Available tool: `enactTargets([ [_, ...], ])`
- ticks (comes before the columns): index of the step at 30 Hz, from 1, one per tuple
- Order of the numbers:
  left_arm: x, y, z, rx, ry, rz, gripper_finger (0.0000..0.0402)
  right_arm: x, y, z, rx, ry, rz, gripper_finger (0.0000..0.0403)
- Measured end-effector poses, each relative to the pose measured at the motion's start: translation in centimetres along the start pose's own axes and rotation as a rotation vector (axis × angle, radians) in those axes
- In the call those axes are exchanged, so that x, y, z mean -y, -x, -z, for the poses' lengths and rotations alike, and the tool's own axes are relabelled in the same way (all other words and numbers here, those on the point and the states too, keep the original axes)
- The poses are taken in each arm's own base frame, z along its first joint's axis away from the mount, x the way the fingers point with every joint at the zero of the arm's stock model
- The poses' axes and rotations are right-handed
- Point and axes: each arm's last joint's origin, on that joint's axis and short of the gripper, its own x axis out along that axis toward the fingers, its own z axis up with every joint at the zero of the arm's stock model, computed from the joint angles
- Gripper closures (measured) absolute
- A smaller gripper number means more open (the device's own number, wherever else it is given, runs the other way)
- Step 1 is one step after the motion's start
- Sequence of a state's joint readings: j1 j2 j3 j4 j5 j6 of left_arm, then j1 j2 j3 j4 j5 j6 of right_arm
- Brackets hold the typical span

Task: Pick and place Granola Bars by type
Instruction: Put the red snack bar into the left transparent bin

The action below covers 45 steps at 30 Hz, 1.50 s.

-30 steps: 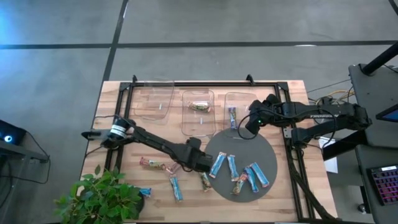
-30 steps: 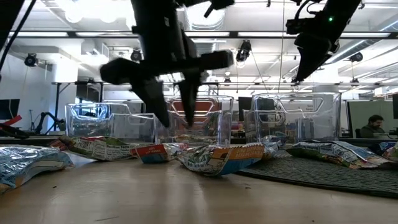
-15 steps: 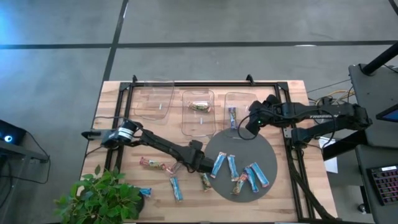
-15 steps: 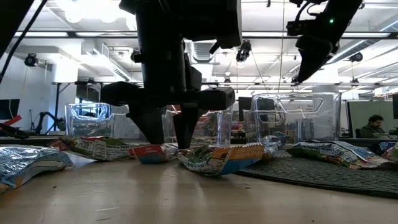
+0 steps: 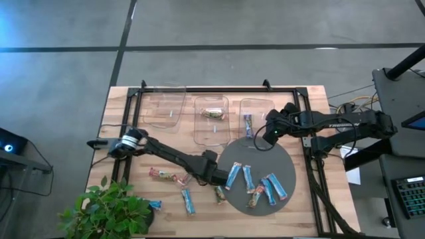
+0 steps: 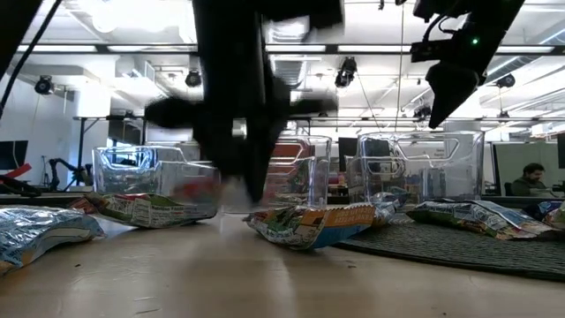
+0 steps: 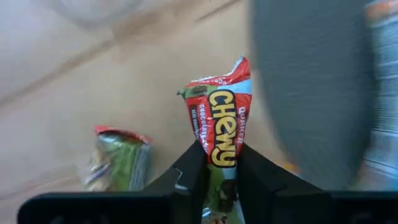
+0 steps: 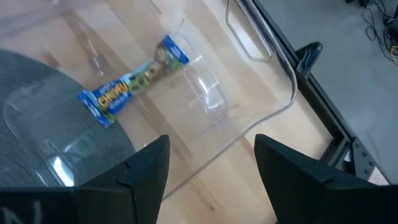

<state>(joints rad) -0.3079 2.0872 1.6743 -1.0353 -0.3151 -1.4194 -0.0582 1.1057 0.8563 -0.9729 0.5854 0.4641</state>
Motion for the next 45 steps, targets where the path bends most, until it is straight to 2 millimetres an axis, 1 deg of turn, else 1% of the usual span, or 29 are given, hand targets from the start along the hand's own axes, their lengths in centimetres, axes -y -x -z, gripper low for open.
enactTargets([
  [3,-0.1,4.9,-0.2,0.079,0.035,0.071,0.035,0.1,0.4,-0.4,0.038,-0.028,-0.018,0.0177],
  [5,-0.6,8.0,-0.2,0.154,0.066,0.099,0.035,0.2,0.8,-0.6,0.062,-0.046,-0.035,0.0177],
  [7,-1.6,10.9,-0.3,0.253,0.11,0.099,0.035,0.5,1.2,-0.9,0.085,-0.063,-0.049,0.0177],
  [9,-3.4,13.6,-0.9,0.375,0.157,0.064,0.0351,0.7,1.8,-1.2,0.114,-0.082,-0.063,0.0177],
  [11,-5.7,15.6,-2.2,0.502,0.194,-0.006,0.0351,0.9,2.2,-1.4,0.14,-0.096,-0.076,0.0177],
  [12,-6.3,16.0,-3.1,0.555,0.211,-0.005,0.0351,1.0,2.4,-1.5,0.151,-0.103,-0.081,0.0177],
  [14,-7.9,16.2,-5.6,0.631,0.198,-0.019,0.0351,1.2,2.7,-1.7,0.179,-0.123,-0.095,0.0177],
  [16,-9.8,15.4,-8.7,0.648,0.217,-0.118,0.0351,1.2,2.8,-1.8,0.191,-0.134,-0.101,0.0177],
  [17,-11.1,15.0,-10.1,0.65,0.228,-0.185,0.0351,1.2,2.9,-1.9,0.198,-0.145,-0.102,0.0177],
  [20,-14.5,12.8,-13.9,0.63,0.299,-0.349,0.0351,1.2,2.7,-2.0,0.2,-0.171,-0.099,0.0177],
  [24,-18.6,9.1,-17.4,0.518,0.322,-0.515,0.0351,1.2,2.5,-2.2,0.196,-0.221,-0.1,0.0177],
  [26,-20.1,6.9,-18.8,0.429,0.291,-0.526,0.0351,1.1,2.4,-2.3,0.197,-0.226,-0.104,0.0177],
  [28,-21.4,4.5,-20.1,0.322,0.23,-0.48,0.0351,1.0,2.4,-2.3,0.198,-0.228,-0.11,0.0177],
  [30,-22.7,2.4,-20.6,0.231,0.189,-0.431,0.0351,1.0,2.4,-2.3,0.196,-0.225,-0.111,0.0177],
  [32,-24.0,0.8,-20.7,0.187,0.208,-0.426,0.0351,1.0,2.4,-2.4,0.196,-0.224,-0.112,0.0177],
  [35,-25.7,-0.4,-20.2,0.13,0.217,-0.465,0.035,1.0,2.4,-2.4,0.195,-0.225,-0.114,0.0177],
  [37,-25.8,-0.4,-19.9,0.104,0.179,-0.442,0.0344,1.0,2.4,-2.4,0.197,-0.228,-0.115,0.0177],
  [41,-25.1,0.3,-19.4,0.085,0.12,-0.353,0.0316,1.0,2.4,-2.5,0.205,-0.235,-0.12,0.0177],
  [45,-24.8,1.0,-19.1,0.109,0.101,-0.351,0.0301,0.9,2.4,-2.6,0.221,-0.245,-0.128,0.0177],
])
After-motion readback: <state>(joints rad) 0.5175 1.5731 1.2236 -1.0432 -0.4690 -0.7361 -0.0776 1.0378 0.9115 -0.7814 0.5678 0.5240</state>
